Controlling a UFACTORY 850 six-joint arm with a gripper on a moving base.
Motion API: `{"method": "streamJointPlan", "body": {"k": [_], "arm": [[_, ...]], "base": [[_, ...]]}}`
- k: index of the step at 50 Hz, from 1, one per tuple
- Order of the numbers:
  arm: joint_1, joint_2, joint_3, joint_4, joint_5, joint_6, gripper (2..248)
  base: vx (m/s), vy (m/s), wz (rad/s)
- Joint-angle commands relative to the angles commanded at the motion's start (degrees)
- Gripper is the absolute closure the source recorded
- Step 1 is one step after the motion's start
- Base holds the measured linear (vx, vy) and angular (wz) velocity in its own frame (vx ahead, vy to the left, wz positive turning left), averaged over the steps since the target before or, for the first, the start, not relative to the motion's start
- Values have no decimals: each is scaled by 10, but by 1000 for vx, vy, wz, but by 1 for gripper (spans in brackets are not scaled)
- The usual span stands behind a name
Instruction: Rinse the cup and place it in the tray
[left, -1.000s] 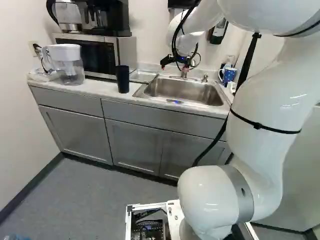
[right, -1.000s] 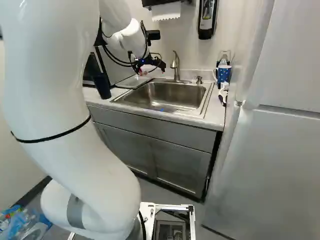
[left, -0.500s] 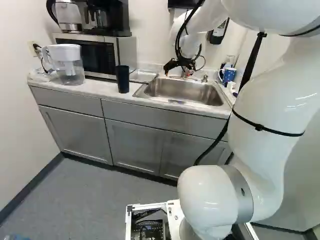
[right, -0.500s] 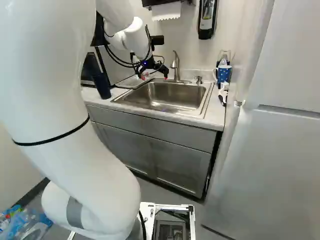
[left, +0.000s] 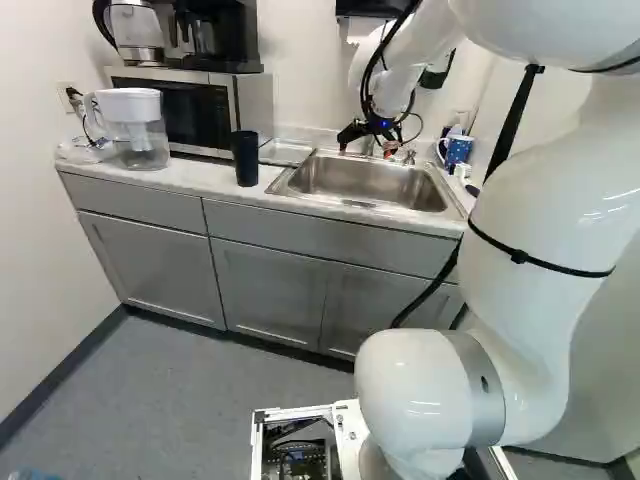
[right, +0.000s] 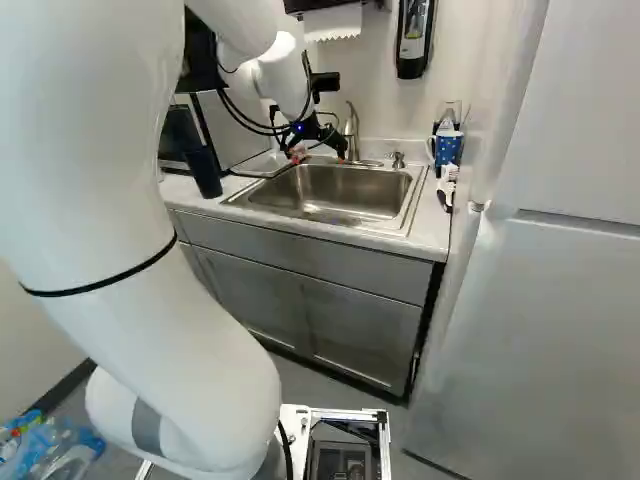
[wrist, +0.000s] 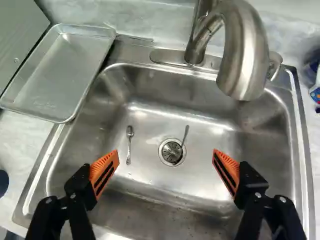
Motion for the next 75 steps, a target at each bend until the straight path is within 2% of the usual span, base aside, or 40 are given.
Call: {"method": "streamJointPlan", "body": {"k": [15, 38, 57, 75], "arm": [[-19, 6, 6, 0, 0, 0, 3], [-19, 6, 6, 0, 0, 0, 3], [10, 9, 8, 0, 0, 0, 3], [37, -9, -33, 0, 0, 0, 3]], "base": [[0, 0, 0], [0, 0, 0], [0, 0, 0], [0, 0, 0]]}}
